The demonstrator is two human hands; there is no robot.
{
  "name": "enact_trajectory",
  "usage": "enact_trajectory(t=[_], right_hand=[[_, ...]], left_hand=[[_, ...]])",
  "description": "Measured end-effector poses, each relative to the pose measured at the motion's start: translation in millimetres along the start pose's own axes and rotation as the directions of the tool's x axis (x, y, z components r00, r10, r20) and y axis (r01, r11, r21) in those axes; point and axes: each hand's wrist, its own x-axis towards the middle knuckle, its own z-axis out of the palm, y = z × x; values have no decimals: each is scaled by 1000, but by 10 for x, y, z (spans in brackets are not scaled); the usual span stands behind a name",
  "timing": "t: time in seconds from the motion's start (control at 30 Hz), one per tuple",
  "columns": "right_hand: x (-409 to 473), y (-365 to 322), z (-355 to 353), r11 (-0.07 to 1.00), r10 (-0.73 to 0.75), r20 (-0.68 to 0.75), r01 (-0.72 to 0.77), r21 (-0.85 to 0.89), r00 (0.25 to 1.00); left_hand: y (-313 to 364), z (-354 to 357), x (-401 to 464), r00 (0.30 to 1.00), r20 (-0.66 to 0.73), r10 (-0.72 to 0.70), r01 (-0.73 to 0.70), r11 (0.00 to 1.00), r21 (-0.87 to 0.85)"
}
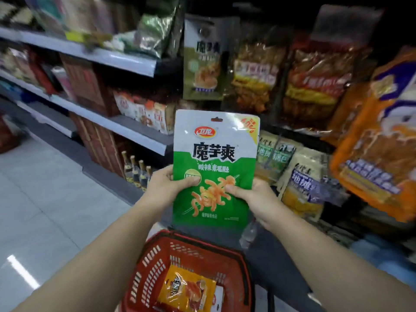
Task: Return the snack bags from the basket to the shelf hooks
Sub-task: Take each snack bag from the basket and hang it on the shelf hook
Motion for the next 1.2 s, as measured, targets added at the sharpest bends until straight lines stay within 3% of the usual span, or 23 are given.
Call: enact_trajectory(t=[0.23,0.43,0.6,1.2], right_hand=[[-837,-2105,-404,993,-117,-103,119,16,988],[-1237,-3023,-805,980,-201,-243,198,-39,949],[-1482,-3292,-1011,967,-243,-336,253,-17,910],[-1902,-3508,-2461,950,-295,-597,295,-100,746]], left_hand=[[2126,428,-381,993,72,92,-89,995,-51],[3242,809,-517,958,187,215,-205,976,-73],[3547,1096,-528,915,275,296,-279,955,-98],[4078,2733,-485,815,511,274,-280,958,-67]])
